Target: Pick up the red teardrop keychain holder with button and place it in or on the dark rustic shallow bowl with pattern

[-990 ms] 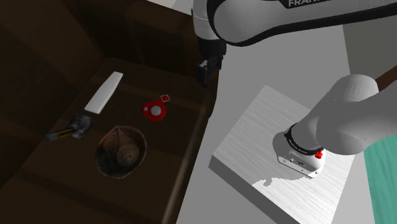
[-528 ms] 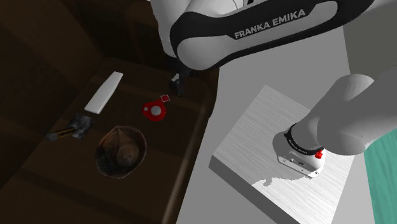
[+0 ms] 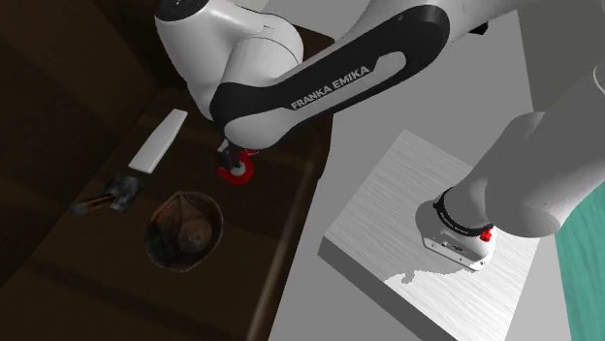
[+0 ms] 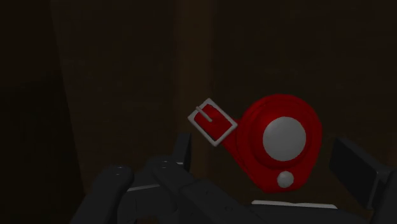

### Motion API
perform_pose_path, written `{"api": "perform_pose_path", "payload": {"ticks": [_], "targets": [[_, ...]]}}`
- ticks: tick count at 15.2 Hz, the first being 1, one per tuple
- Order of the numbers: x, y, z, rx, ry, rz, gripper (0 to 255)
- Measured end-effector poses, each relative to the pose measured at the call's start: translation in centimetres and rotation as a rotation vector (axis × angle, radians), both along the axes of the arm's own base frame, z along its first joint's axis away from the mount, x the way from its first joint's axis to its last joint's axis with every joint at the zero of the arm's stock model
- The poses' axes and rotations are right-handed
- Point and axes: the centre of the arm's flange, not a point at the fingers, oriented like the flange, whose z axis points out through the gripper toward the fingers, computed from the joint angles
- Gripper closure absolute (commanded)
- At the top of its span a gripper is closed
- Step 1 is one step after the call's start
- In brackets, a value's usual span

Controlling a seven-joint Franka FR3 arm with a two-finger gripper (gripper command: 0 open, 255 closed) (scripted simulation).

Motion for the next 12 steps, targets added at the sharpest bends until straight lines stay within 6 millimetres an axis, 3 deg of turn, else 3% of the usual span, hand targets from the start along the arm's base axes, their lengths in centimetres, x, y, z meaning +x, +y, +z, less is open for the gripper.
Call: {"api": "perform_pose_path", "payload": {"ticks": [5,12], "targets": [[2.6,4.8,-2.3,-0.015,-0.042,0.064,0],[3.4,5.3,-6.0,-0.018,-0.048,0.073,0]]}}
